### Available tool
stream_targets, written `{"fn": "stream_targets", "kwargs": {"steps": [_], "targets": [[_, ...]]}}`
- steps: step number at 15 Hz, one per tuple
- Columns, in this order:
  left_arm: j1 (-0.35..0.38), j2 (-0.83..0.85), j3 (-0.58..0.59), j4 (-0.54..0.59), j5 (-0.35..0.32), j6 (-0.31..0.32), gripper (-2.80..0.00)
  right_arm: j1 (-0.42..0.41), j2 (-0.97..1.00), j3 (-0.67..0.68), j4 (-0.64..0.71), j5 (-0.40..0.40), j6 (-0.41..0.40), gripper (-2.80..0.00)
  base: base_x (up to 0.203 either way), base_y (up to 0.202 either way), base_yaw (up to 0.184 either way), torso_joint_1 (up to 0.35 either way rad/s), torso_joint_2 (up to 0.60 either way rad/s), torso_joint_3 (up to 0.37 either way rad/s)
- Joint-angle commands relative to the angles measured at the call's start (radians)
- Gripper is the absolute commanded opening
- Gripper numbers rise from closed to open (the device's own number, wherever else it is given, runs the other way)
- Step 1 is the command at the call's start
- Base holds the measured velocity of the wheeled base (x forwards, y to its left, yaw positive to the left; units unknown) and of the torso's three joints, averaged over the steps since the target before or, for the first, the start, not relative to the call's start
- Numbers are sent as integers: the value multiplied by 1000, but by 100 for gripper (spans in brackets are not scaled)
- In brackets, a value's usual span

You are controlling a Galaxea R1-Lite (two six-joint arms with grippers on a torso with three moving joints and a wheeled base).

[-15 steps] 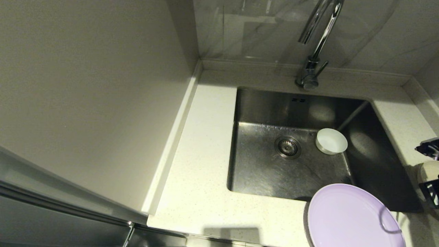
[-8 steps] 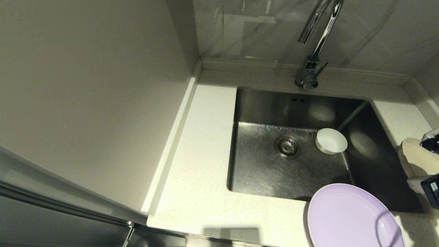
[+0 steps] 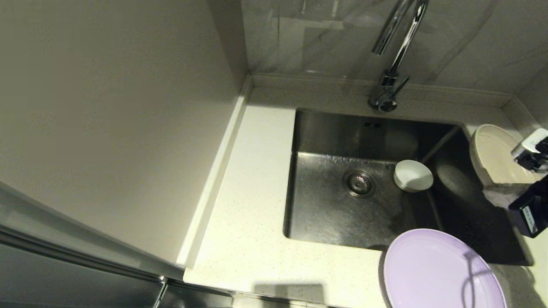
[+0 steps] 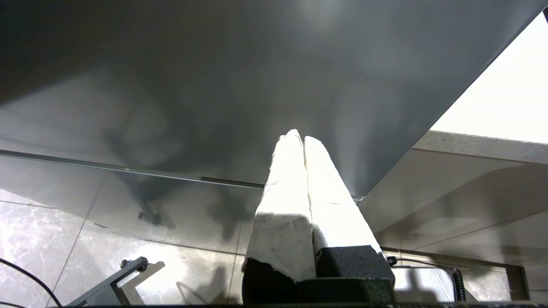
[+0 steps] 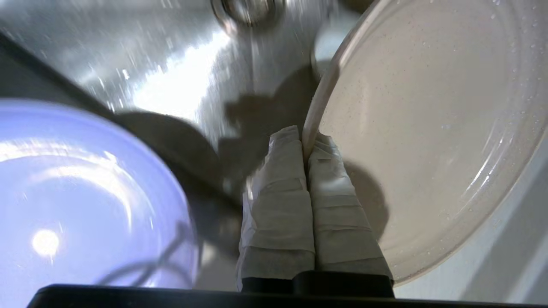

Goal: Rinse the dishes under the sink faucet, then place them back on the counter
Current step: Put a plate into the sink

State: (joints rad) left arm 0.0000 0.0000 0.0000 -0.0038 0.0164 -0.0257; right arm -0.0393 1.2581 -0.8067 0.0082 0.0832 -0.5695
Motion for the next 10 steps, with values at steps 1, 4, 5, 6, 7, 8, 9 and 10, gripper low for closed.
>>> {"fn": "stream_targets", "kwargs": {"steps": [1, 4, 5, 6, 7, 8, 9, 10], "targets": [[0, -5, 0, -1, 0, 0, -280, 84, 64, -15, -67, -1, -17, -280, 0, 0, 0, 0, 0, 0], [0, -3, 0, -1, 0, 0, -280, 170, 187, -11, -239, -2, -76, -280, 0, 0, 0, 0, 0, 0], [0, -3, 0, -1, 0, 0, -280, 195, 225, -13, -264, -3, -96, -280, 0, 0, 0, 0, 0, 0], [0, -3, 0, -1, 0, 0, -280, 226, 259, -18, -280, -5, -109, -280, 0, 0, 0, 0, 0, 0], [0, -3, 0, -1, 0, 0, -280, 254, 290, -24, -303, -9, -114, -280, 0, 0, 0, 0, 0, 0], [0, -4, 0, -1, 0, 0, -280, 281, 325, -27, -343, -14, -116, -280, 0, 0, 0, 0, 0, 0], [0, -3, 0, -1, 0, 0, -280, 305, 360, -29, -382, -19, -117, -280, 0, 0, 0, 0, 0, 0], [0, -3, 0, -1, 0, 0, -280, 328, 389, -29, -409, -22, -118, -280, 0, 0, 0, 0, 0, 0]]}}
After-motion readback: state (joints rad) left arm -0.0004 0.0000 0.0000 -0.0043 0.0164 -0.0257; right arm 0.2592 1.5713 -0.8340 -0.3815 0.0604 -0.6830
